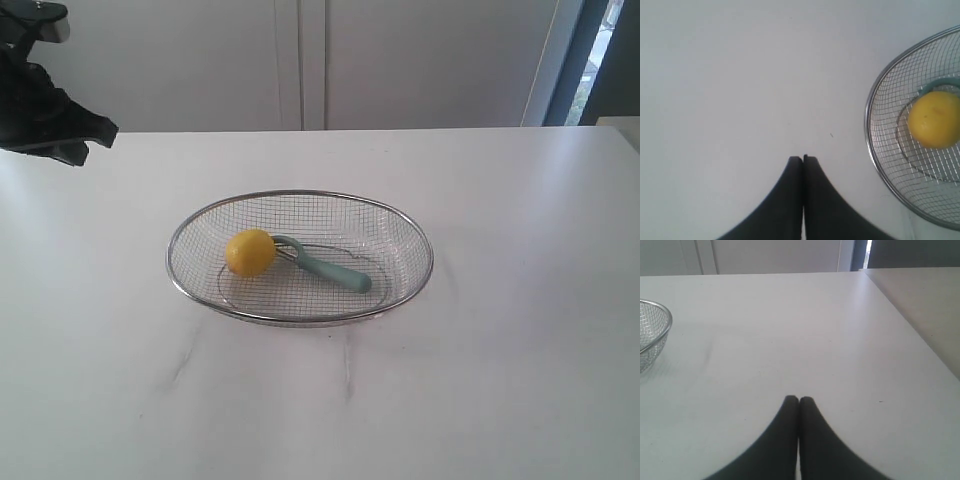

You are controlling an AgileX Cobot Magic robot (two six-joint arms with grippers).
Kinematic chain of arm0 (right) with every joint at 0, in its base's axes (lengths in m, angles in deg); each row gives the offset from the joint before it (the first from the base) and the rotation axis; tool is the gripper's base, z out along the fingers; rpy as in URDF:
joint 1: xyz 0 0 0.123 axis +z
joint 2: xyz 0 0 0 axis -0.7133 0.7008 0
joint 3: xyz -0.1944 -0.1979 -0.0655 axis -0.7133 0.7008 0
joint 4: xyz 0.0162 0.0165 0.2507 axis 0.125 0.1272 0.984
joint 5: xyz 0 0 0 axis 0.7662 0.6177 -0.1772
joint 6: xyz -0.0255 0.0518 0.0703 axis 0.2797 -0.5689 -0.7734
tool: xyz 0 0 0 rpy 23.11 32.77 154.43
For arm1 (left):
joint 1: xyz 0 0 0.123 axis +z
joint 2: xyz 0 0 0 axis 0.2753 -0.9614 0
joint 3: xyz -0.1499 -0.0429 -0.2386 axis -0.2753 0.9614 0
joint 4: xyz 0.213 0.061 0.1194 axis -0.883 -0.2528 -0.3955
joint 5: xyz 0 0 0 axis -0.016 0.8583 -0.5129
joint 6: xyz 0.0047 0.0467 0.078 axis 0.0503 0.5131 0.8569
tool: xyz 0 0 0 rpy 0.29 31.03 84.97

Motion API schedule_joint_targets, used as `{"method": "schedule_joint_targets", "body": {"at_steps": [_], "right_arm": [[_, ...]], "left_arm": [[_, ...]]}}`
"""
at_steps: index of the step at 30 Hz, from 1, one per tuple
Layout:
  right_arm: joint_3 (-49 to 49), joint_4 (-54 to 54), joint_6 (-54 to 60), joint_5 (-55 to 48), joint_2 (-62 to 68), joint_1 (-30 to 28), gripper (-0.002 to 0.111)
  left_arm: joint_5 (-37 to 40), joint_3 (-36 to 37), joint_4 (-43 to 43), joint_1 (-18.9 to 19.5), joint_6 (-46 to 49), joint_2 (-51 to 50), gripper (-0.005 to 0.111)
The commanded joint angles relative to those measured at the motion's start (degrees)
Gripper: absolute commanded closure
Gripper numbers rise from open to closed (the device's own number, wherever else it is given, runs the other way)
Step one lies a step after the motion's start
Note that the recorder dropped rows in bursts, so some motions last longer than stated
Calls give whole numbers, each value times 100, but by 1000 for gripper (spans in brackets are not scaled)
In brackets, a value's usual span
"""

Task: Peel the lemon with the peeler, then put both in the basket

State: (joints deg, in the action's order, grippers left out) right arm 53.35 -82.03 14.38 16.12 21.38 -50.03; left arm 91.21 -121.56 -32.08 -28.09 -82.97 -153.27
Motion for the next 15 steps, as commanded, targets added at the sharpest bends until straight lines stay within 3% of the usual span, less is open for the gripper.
{"method": "schedule_joint_targets", "body": {"at_steps": [1,10,15], "right_arm": [[31,-7,-10,86,-31,-31,108],[31,-7,-10,86,-31,-31,108],[31,-7,-10,86,-31,-31,108]], "left_arm": [[-420,526,11,10,-6,598,107],[-896,1601,11,10,-6,1697,107],[-1054,2259,63,287,-59,2565,107]]}}
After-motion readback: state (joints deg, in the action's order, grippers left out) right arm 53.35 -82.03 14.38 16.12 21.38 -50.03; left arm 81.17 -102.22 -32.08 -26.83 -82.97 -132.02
